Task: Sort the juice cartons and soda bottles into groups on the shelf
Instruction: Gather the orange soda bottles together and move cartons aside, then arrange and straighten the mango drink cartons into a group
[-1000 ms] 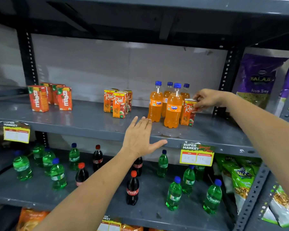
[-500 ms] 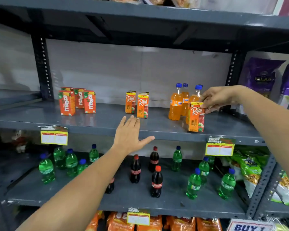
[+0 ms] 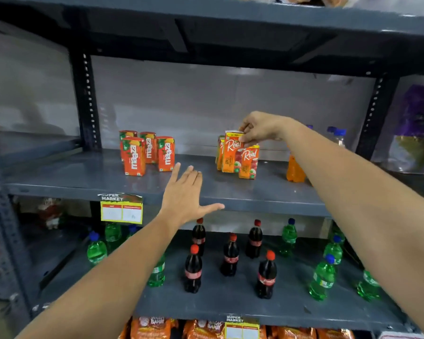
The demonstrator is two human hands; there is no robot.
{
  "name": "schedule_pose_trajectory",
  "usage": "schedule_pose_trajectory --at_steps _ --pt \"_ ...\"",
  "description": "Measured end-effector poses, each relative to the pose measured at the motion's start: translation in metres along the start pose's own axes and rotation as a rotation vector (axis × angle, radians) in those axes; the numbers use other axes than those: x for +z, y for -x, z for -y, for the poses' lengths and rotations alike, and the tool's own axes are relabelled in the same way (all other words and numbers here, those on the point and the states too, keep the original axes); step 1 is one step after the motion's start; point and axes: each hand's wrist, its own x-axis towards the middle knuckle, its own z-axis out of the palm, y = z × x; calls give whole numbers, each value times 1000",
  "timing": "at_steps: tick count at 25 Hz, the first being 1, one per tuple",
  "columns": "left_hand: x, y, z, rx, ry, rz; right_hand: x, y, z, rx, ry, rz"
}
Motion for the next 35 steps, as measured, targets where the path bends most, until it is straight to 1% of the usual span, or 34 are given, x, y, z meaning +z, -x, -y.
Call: schedule_pose_trajectory --at_steps 2,6,8,11,12,14,16,20,22,24,28,30,33,35 --pt "3 -1 -1 1 3 -37 6 -21 7 -7 65 -3" --pt "6 -2 -1 -7 44 -29 30 -51 3 0 242 8" --pt "5 -2 -1 -10 53 -25 39 -57 -3 23 353 -23" --pt "5 -3 -2 -8 83 -20 36 -56 -4 45 378 -39" --pt "5 -2 -1 -3 97 -22 35 -55 -1 34 424 -37" --pt "5 -2 6 3 118 -25 33 -54 8 8 581 -77" --pt "4 1 19 -1 125 -35 36 -56 18 -13 656 -137" --pt "-1 16 69 -23 126 -111 60 -69 56 -139 561 -229" --pt "-2 26 98 -45 142 -175 81 -82 82 -209 502 -229" --pt "-1 36 128 -57 149 -209 107 -95 109 -234 409 -173" --pt "5 57 180 -90 99 -136 154 -115 151 -200 122 34" --pt "10 65 204 -104 70 -85 166 -122 164 -165 94 102" --pt "18 73 228 -96 71 -47 174 -131 171 -125 48 114" --pt "24 76 234 -71 80 -53 180 -136 178 -136 72 92"
